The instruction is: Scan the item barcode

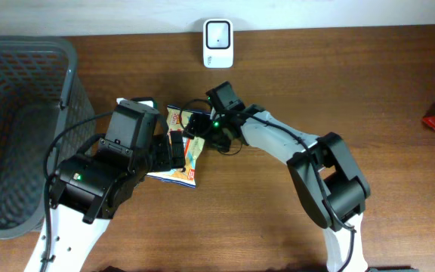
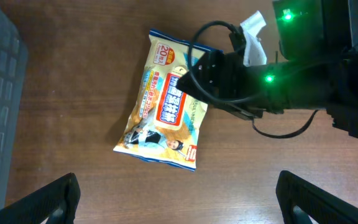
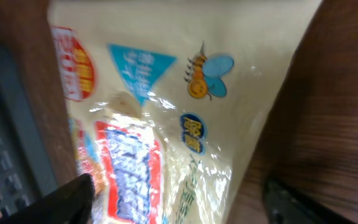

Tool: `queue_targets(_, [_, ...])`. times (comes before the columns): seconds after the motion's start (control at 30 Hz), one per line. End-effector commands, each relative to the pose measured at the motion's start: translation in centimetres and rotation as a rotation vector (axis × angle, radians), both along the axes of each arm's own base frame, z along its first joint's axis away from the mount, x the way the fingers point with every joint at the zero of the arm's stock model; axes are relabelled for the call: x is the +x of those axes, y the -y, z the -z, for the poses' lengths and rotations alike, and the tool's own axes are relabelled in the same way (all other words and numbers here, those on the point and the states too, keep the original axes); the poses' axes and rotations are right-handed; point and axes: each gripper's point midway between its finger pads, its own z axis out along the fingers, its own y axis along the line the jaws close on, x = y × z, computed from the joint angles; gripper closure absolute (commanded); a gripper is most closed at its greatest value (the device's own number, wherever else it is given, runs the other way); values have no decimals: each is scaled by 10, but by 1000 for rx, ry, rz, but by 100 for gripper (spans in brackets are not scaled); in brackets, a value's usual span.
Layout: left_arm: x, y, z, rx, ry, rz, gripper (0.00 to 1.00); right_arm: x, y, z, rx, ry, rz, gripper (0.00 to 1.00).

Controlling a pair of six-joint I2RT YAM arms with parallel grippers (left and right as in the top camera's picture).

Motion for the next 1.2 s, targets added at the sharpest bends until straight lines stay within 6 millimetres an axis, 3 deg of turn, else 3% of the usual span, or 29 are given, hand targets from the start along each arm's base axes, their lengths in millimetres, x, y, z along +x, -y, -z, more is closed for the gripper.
queue_targets(0.0, [0, -1, -1, -5, 3, -13, 1, -7, 1, 35, -49, -79, 71, 37])
queue_targets(0.07, [0, -1, -1, -5, 3, -14, 1, -3, 9, 46, -96, -55, 69, 82])
queue_targets(0.1, [0, -1, -1, -5, 3, -14, 1, -2, 12, 48, -116, -29, 44, 96])
queue_targets(0.17, [0, -1, -1, -5, 3, -13, 1, -2, 20, 47, -136, -26, 29, 96])
queue_targets(0.23, [0, -1, -1, -5, 3, -13, 1, 13, 41, 27, -179, 49, 5, 96])
queue_targets(0.3, [0, -1, -1, -5, 3, -14, 1, 32, 90, -8, -350, 148, 68, 96])
queue_targets(0.33, [0, -1, -1, -5, 3, -13, 1, 40, 132, -44, -510, 235, 118, 96])
queue_targets(0.37, [0, -1, -1, -5, 3, -13, 1, 41, 152, -65, -595, 281, 151, 96])
queue_targets(0.43, [0, -1, -1, -5, 3, -13, 1, 31, 214, -136, -894, 438, 262, 96])
queue_targets(0.5, [0, -1, -1, -5, 3, -14, 1, 18, 236, -152, -1028, 446, 279, 96])
queue_targets(0.57, [0, -1, -1, -5, 3, -13, 1, 13, 246, -149, -1097, 430, 272, 96])
queue_targets(0.63, [0, -1, -1, -5, 3, -13, 1, 13, 235, -136, -1037, 398, 247, 96])
queue_targets(0.77, [0, -1, -1, -5, 3, -13, 1, 11, 212, -84, -947, 278, 173, 93])
queue_targets(0.8, [0, -1, -1, -5, 3, -13, 1, 10, 219, -80, -962, 256, 167, 62])
queue_targets(0.83, [0, -1, -1, -5, 3, -13, 1, 10, 225, -77, -938, 225, 169, 23])
queue_targets(0.9, [0, -1, -1, -5, 3, -14, 1, 8, 222, -64, -844, 177, 4, 5])
queue_targets(0.97, [0, -1, -1, -5, 3, -13, 1, 7, 231, -43, -908, 154, -126, 4])
queue_targets(1.07, [0, -1, -1, -5, 3, -13, 1, 14, 256, -5, -1105, 106, -141, 2])
queue_targets(1.17, [0, -1, -1, -5, 3, -14, 1, 14, 275, 25, -1175, 43, -149, 4])
